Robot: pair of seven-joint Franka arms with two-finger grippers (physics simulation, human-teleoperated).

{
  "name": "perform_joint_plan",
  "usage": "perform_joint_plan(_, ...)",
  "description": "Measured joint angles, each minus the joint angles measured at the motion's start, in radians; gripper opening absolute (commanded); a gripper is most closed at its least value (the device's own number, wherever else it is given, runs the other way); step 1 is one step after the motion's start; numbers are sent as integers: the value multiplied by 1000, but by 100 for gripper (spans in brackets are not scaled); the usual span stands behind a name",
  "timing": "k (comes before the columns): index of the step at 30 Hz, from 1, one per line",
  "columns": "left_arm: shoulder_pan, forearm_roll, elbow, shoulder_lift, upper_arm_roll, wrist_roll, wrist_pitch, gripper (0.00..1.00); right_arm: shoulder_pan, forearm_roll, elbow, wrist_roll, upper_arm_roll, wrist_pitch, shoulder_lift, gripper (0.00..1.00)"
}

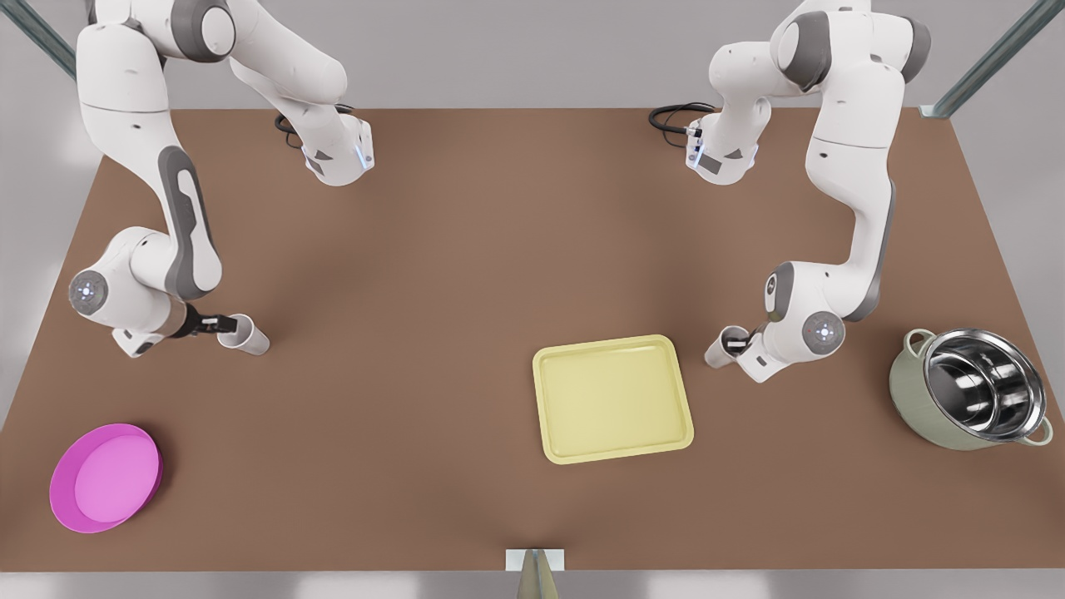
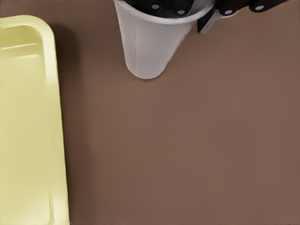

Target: Use both arms to respectively pick up the white IKEA cups from the middle-left and middle-right positions, then place the white IKEA cups onto the middle-middle tray, ensuring that the cups remain upright and do not tip over

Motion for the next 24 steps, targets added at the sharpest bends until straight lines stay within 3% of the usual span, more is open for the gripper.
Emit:
perform_joint_plan(3, -1, -3, 2, -5, -1, 0, 1, 21, -6, 5, -6, -17, 0, 17, 26, 100)
perform_joint_plan(8, -3, -3, 19, -38, -7, -5, -1, 21, -9, 8, -7, -39, 0, 35, 47, 100)
perform_joint_plan(12, -17, -2, 221, 18, -100, -51, -56, 21, -18, 39, -7, -66, 0, 43, 61, 57)
perform_joint_plan(16, -22, -1, 331, 74, -167, -134, -90, 21, -13, 52, -6, -90, 3, 50, 65, 35)
perform_joint_plan(17, -19, -1, 348, 96, -186, -157, -91, 21, -11, 53, -6, -95, 6, 51, 65, 25)
perform_joint_plan(18, -17, 0, 358, 119, -206, -181, -87, 21, -8, 55, -6, -101, 7, 52, 64, 21)
perform_joint_plan(24, -13, 3, 365, 201, -261, -300, -37, 21, 117, 84, 65, -117, 15, 19, 18, 21)
